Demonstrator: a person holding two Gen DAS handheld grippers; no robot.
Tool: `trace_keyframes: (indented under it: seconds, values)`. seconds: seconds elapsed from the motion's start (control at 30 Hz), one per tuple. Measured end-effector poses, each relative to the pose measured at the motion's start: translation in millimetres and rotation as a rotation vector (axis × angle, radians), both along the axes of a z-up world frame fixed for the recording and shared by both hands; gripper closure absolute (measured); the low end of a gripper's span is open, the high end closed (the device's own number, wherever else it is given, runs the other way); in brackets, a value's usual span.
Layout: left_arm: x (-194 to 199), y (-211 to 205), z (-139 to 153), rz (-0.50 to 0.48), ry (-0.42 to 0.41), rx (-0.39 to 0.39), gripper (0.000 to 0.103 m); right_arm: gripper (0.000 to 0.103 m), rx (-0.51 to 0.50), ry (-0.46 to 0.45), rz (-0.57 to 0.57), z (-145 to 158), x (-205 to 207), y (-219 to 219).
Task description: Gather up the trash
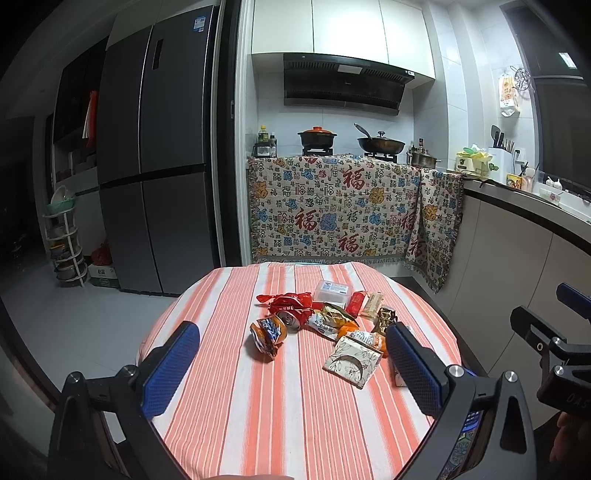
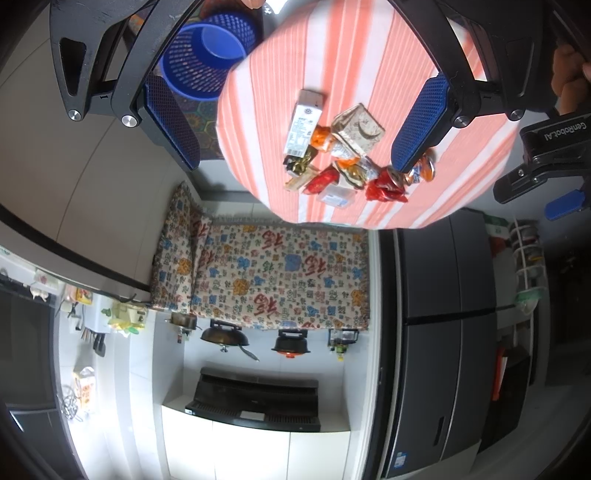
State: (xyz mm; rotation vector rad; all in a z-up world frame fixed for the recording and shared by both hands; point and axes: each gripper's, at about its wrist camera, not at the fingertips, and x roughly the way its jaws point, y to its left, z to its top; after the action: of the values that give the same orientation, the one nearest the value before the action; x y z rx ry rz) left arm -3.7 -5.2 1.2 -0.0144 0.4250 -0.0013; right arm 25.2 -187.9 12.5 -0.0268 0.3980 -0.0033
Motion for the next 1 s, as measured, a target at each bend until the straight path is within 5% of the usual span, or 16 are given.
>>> trace_keyframes:
  seconds: [1.0]
  values:
    - [3.0,1.9,1.7,-0.004,-0.003,0.000,0.000,0.000,0.001,-0.003,-0.001,0.6,-1.4,-0.8]
